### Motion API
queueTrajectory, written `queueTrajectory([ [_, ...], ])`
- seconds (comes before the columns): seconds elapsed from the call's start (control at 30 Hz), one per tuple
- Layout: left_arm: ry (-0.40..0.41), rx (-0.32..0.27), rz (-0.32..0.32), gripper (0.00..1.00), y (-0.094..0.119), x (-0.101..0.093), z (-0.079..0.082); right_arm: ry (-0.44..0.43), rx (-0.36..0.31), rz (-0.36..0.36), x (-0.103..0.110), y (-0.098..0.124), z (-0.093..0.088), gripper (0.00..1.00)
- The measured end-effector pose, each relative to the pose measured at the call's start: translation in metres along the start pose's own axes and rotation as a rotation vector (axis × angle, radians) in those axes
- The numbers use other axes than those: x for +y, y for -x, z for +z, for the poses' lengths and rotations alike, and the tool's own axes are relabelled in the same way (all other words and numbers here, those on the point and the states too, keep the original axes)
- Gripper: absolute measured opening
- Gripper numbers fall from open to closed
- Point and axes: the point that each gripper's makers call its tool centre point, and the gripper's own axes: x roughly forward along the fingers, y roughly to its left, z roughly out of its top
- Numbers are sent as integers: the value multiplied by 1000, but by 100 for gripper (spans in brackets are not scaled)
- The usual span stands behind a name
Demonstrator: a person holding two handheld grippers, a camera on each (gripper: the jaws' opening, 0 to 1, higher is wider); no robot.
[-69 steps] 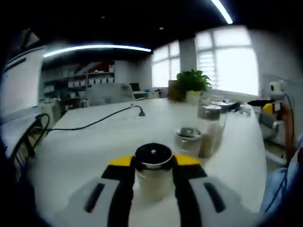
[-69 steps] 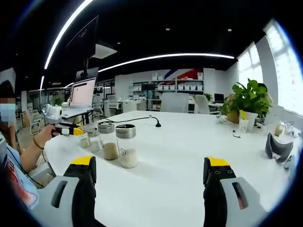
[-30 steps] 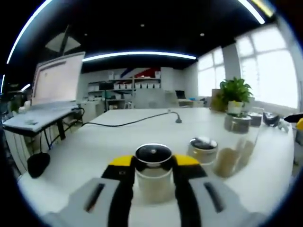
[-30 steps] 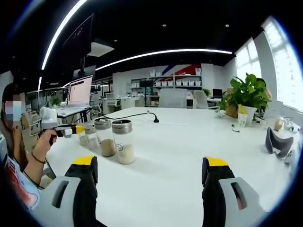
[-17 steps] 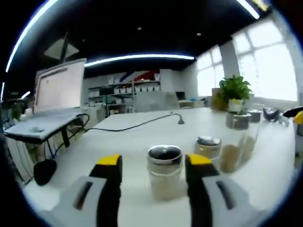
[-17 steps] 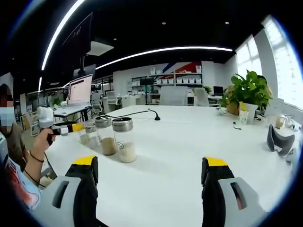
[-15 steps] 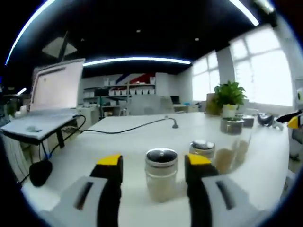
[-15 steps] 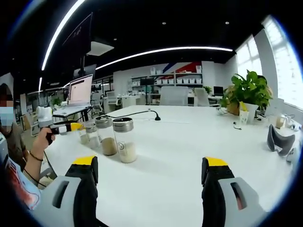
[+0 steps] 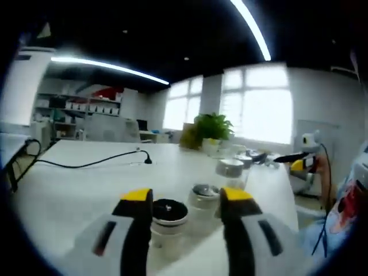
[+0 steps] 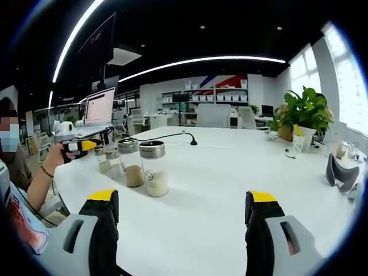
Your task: Rotate the seasoning bottle until the label or dispensing opening points toward the visible target arrow and the bottle remains upright within the marked orientation range
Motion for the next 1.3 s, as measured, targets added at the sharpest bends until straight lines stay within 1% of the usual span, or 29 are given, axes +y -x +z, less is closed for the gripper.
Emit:
queueTrajectory([
  [0.1, -3, 19, -7, 50, -1, 11, -3, -3, 5, 9, 1, -1, -1, 94],
  [0.17, -1, 45, -18, 49, -1, 16, -8, -8, 0, 9, 1, -1, -1, 94],
  [0.3, -2, 71, -43, 42, -2, 19, -16, -4, 2, 10, 2, -1, -1, 94],
  [0.33, -3, 75, -42, 42, -3, 19, -17, -5, 1, 8, 2, -1, -1, 94],
  [0.4, -15, 62, -56, 41, -5, 18, -15, -6, 3, 9, 2, -2, -1, 94],
  [0.5, 1, 75, -83, 40, -8, 17, -17, -11, 7, 11, 2, -2, -2, 94],
  [0.6, 36, 82, -135, 34, -10, 9, -19, -6, 3, 6, 1, -1, -1, 94],
  [0.63, 31, 80, -121, 34, -10, 11, -19, -5, 1, 4, 0, -1, -1, 94],
  [0.7, 5, 67, -60, 33, -13, 19, -18, -9, 0, -1, -2, -1, -1, 94],
  [0.77, 10, 65, -62, 33, -14, 18, -18, -15, 3, -4, -3, -1, -2, 94],
  [0.9, 17, 52, -38, 33, -13, 17, -18, -15, 7, -3, -3, -1, -3, 94],
  [0.97, 22, 48, -29, 33, -12, 11, -20, -16, 6, -5, -3, -2, -3, 94],
  [1.0, 24, 43, -15, 33, -11, 10, -20, -15, 9, -4, -3, -2, -4, 94],
  [1.03, 75, 36, 9, 33, -11, 11, -20, -16, 11, -3, -3, -2, -4, 94],
  [1.07, 153, 47, 24, 34, -10, 12, -23, -16, 12, -3, -3, -2, -4, 94],
  [1.1, 173, 47, 37, 34, -9, 13, -23, -16, 11, -4, -3, -2, -4, 94],
  [1.13, 127, 37, 47, 34, -10, 14, -22, -15, 10, -4, -3, -2, -4, 94],
  [1.17, 110, 38, 52, 34, -9, 11, -23, -14, 8, -5, -3, -2, -3, 94],
  [1.2, 99, 31, 71, 34, -9, 12, -22, -14, 6, -4, -3, -1, -3, 94],
  [1.3, 100, 38, 105, 34, -6, 8, -24, -23, 7, -22, -6, 0, -4, 95],
])
